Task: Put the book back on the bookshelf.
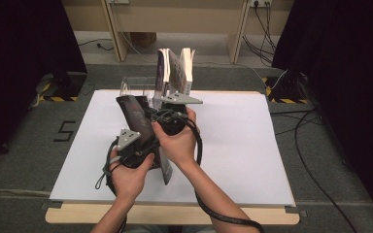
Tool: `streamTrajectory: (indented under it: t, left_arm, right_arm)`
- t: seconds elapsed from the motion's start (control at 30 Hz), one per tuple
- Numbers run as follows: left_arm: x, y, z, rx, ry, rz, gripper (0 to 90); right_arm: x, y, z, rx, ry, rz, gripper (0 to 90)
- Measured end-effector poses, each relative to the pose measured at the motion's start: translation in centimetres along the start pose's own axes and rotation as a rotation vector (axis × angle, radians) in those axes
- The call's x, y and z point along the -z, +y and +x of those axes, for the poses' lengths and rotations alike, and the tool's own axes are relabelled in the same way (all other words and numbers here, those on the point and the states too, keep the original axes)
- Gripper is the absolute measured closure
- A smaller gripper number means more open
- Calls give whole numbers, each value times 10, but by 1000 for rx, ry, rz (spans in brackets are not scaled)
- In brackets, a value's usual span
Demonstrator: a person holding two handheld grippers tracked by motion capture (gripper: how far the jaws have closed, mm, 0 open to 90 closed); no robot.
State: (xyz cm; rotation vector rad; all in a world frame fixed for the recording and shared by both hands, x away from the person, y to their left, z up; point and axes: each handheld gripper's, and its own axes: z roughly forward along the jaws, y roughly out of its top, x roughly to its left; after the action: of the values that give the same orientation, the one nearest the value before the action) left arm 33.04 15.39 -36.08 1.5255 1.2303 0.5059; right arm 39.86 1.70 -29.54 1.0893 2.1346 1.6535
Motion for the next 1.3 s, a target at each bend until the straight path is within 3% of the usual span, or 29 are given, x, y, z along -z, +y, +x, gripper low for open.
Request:
streamTrajectory:
  t: [0.2, 0.3, 0.37, 0.53, 0.77, 0.93, 1.07, 1.3]
  left_arm:
    - [11, -3, 15, -16, -5, 0, 869]
    - [15, -4, 21, -13, 6, -27, 874]
    - [18, -5, 27, -2, -2, -34, 875]
    - [28, -4, 36, -10, -7, -57, 876]
    - [39, 1, 47, -16, -16, -77, 876]
    - [43, 5, 52, -13, -25, -89, 876]
    - [45, 8, 55, -22, -25, -94, 876]
    - [52, 13, 63, -15, -27, -127, 877]
  right_arm:
    - [-6, 0, 5, 34, 17, 14, 802]
    - [-8, 1, 5, 36, 39, 11, 749]
    - [-4, 3, 6, 24, 78, 2, 698]
    - [18, 4, 2, 30, 83, -46, 669]
    - [60, -11, -39, -11, -7, -84, 666]
    - [86, -36, -81, -88, -93, -74, 666]
    - [106, -59, -113, -144, -168, -64, 669]
    - [138, -121, -161, -244, -287, -19, 661]
